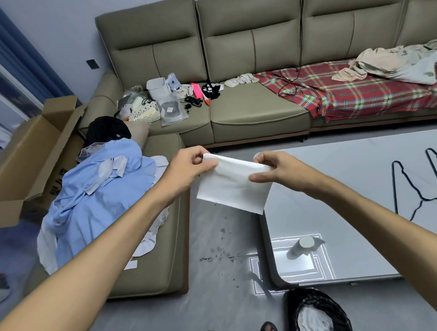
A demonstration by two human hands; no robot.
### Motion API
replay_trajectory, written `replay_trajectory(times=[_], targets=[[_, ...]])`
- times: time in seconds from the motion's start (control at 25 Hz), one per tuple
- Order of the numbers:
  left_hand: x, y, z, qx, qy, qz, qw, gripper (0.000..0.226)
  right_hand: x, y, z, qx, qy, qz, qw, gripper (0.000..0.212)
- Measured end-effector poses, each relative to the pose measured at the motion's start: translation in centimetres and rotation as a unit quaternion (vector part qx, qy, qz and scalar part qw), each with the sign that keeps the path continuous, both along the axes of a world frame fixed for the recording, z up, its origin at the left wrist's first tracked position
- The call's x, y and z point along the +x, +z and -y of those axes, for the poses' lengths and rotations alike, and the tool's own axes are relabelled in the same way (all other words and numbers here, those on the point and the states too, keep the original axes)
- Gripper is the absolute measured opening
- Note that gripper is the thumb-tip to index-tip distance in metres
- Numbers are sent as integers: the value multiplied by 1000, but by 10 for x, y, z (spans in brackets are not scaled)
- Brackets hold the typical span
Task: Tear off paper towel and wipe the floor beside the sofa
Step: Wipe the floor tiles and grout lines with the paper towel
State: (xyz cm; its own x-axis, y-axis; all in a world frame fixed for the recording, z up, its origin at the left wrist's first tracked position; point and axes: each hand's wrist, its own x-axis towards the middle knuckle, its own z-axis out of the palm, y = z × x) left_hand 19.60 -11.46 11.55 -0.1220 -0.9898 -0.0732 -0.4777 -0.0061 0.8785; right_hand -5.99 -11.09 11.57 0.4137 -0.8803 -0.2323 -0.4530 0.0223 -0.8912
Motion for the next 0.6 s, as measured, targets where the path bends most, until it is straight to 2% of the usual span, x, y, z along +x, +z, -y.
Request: replay_trajectory(times=[0.12,0.24,0.28,0.44,0.6], targets=[[-7,-1,10,0,14,1,1000,23,12,3,15,0,62,-9,998,21],[-2,-9,19,19,33,-1,999,15,30,-13,31,8,46,-22,999,24],[2,-15,21,49,29,-17,998,14,35,-21,35,29,34,-2,999,24],[32,-61,45,167,28,-34,985,37,54,-75,58,134,-18,53,989,17],[68,-118,79,224,18,-46,973,34,92,-126,85,245,18,41,968,26]])
